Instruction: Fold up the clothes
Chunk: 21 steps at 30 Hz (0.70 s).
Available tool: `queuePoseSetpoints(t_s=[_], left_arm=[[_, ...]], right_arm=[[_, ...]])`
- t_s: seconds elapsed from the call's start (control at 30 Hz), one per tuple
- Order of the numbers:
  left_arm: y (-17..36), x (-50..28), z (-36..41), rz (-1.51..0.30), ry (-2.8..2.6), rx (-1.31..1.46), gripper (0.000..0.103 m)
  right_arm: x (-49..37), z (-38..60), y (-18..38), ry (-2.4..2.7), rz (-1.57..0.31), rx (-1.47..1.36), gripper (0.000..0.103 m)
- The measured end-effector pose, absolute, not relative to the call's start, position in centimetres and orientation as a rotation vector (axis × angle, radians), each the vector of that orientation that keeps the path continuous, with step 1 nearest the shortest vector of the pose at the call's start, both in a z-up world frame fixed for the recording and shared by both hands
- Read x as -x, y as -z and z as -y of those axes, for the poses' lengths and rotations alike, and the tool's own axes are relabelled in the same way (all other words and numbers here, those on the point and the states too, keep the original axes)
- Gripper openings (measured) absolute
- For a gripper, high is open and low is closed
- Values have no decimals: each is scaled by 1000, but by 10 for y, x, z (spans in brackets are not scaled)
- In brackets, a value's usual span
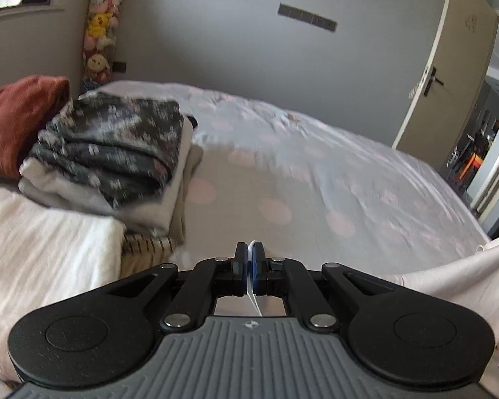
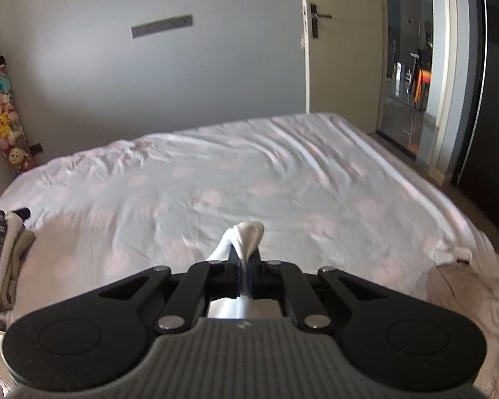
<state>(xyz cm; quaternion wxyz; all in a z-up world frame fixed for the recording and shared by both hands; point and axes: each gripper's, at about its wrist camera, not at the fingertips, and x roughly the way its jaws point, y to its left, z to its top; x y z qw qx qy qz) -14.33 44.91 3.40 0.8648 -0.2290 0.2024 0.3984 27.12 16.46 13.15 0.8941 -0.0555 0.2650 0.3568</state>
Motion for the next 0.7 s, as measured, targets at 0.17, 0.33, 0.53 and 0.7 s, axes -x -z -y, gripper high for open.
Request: queuePoseSetpoints(t_s=[0.17,0.33,0.53,0.7], left_arm=[[-109,173,-451,-226,-925,395,1],[-111,179,-449,-313,-934,320,1],[-32,181,-448,-571,-915,361,1],[29,196,-439,-708,-897,439,1]], right_arm=[[-242,-172,-198,-824,-376,46,5],[-232,-176,-185,-838,-432,94,5],[-230,-150,-78,-776,-703,127,5],[-220,-109,8,-705,-908,141,5]])
